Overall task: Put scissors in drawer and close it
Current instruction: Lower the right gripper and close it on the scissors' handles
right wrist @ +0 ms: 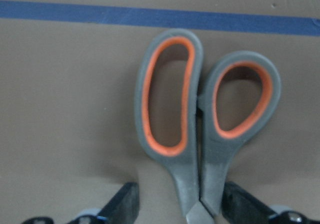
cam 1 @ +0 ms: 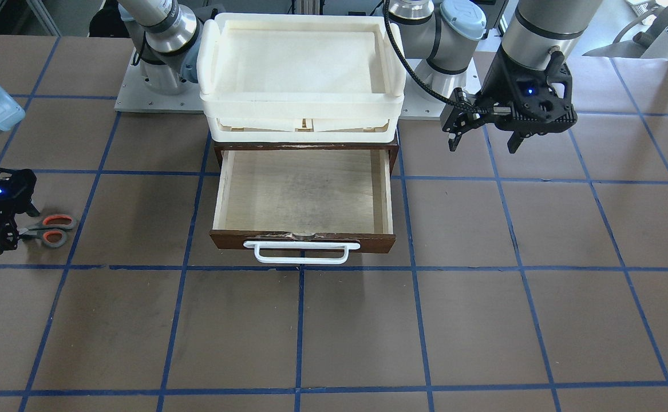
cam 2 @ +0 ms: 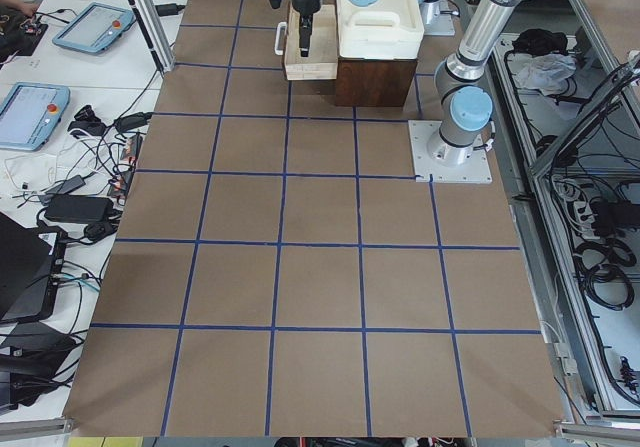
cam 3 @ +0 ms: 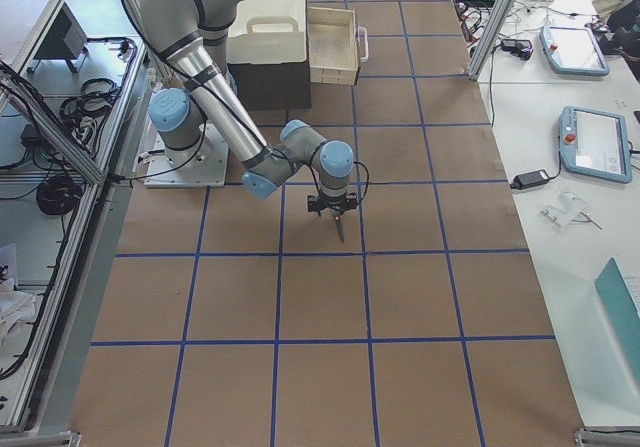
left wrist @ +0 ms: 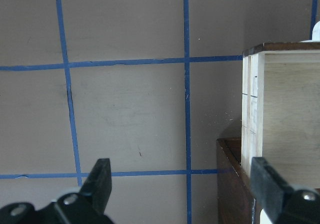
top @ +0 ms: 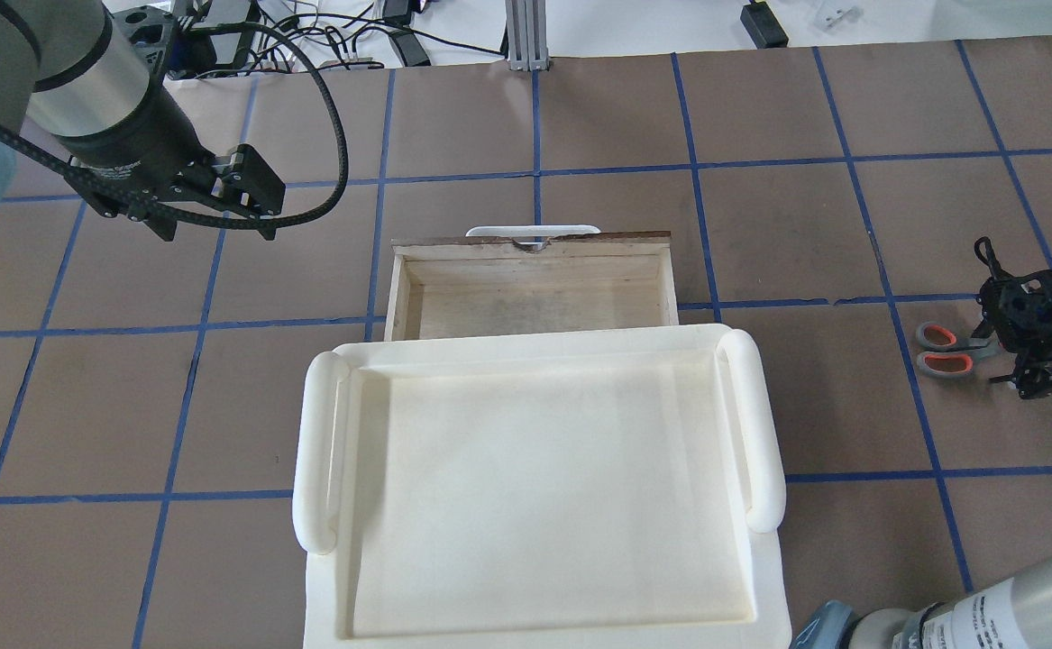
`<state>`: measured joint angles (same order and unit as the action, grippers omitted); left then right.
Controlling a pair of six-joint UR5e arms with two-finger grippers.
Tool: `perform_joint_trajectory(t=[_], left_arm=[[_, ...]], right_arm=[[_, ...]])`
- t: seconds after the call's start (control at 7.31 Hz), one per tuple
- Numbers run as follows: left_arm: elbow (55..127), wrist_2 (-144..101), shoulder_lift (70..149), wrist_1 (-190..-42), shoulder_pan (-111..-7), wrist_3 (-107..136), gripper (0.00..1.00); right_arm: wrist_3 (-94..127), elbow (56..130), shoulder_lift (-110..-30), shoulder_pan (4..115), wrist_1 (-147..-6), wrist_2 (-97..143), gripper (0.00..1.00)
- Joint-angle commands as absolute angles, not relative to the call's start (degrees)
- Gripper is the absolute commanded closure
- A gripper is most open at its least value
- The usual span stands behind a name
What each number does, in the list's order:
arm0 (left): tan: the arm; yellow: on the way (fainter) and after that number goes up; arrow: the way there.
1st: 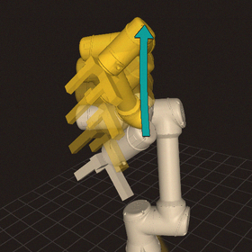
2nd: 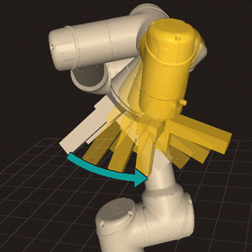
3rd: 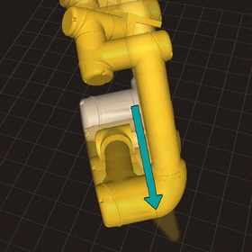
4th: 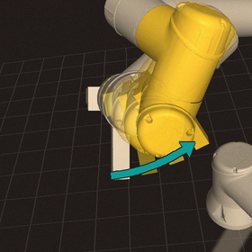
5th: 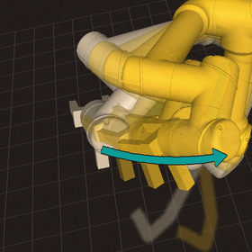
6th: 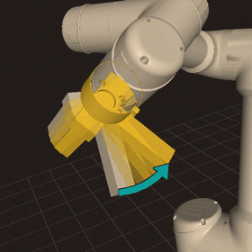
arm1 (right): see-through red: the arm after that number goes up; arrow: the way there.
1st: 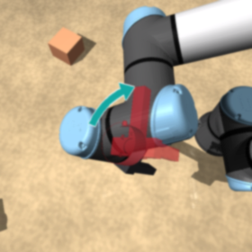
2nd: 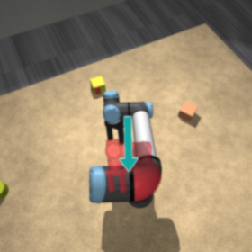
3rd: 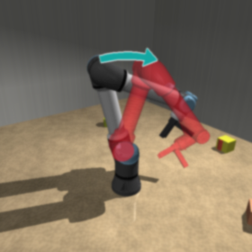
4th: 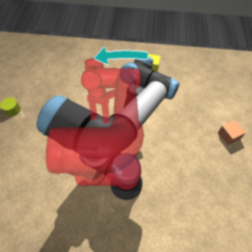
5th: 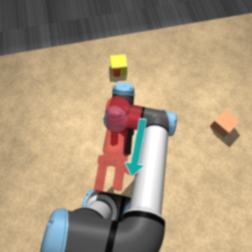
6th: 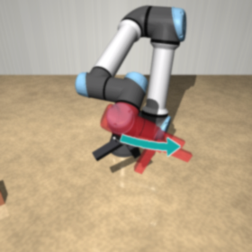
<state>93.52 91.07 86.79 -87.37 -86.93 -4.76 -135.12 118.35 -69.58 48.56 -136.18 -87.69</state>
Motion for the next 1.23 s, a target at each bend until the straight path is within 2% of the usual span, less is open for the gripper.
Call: perform_joint_trajectory(t=[0.0, 0.14, 0.41, 0.68, 0.96, 1.09], left_arm=[[93.52, 91.14, 86.84, -87.45, -87.01, -4.92, 0.00], [93.52, 91.40, 86.84, -87.54, -87.01, -5.18, 0.00], [93.52, 91.76, 86.84, -87.54, -87.01, -5.36, 0.00], [93.52, 91.85, 86.84, -87.63, -87.01, -5.45, 0.00], [93.52, 91.93, 86.84, -87.63, -87.01, -5.45, 0.00], [93.52, 91.93, 86.84, -87.63, -86.92, -5.45, 0.00]], right_arm=[[-135.18, 118.30, -69.52, 48.60, -136.14, -87.71, 0.50], [-135.18, 118.21, -69.96, 48.69, -136.14, -87.98, 0.68], [-135.26, 117.86, -70.22, 48.78, -136.14, -89.29, 0.89], [-135.35, 117.60, -70.31, 48.78, -136.14, -89.30, 0.97], [-135.09, 116.81, -73.02, 49.04, -135.53, -89.04, 0.97], [-135.44, 115.94, -74.26, 49.04, -135.18, -89.03, 1.00]])
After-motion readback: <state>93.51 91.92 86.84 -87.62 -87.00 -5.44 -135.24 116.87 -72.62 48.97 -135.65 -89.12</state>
